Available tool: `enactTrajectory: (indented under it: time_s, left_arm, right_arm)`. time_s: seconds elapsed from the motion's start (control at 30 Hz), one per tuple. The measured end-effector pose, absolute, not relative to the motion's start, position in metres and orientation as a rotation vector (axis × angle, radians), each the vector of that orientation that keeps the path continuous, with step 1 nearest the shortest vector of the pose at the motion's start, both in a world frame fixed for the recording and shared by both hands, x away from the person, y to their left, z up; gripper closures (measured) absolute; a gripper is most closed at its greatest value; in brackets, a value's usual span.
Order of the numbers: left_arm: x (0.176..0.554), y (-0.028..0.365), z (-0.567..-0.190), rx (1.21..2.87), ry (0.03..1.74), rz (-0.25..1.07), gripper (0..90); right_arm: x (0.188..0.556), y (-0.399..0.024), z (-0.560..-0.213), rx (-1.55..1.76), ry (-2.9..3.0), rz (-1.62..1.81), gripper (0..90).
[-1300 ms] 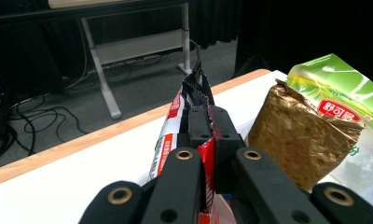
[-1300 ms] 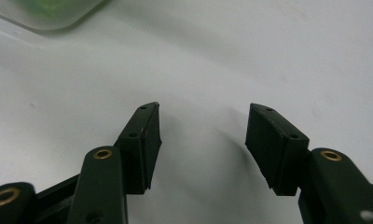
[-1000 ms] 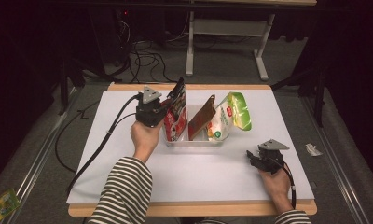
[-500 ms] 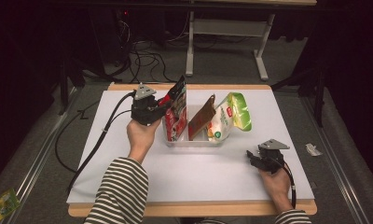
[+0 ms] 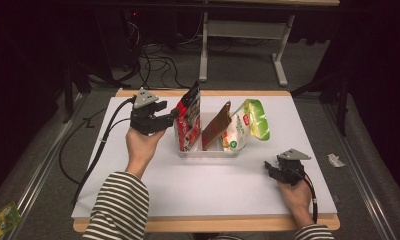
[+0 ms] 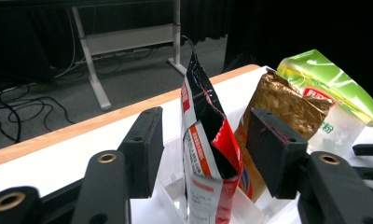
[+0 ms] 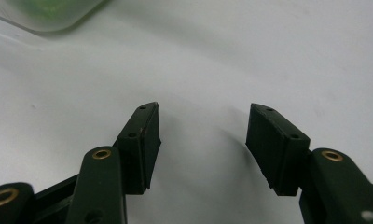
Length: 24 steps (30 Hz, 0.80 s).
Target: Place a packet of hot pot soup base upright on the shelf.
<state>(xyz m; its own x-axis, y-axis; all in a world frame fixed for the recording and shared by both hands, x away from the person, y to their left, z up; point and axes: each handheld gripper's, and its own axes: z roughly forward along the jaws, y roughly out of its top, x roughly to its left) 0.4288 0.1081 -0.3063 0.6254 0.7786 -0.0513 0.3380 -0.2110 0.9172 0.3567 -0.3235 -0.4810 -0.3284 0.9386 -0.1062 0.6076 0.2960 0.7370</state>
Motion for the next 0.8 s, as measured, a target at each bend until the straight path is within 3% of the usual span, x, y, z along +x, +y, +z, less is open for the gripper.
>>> enactTrajectory:
  time_s: [0.8]
  left_arm:
    - [0.404,0.132,-0.31,1.857,0.881,0.574,43.7]
  right_arm:
    - [0.357,-0.324,-0.481,1.375,2.032,0.816,44.6]
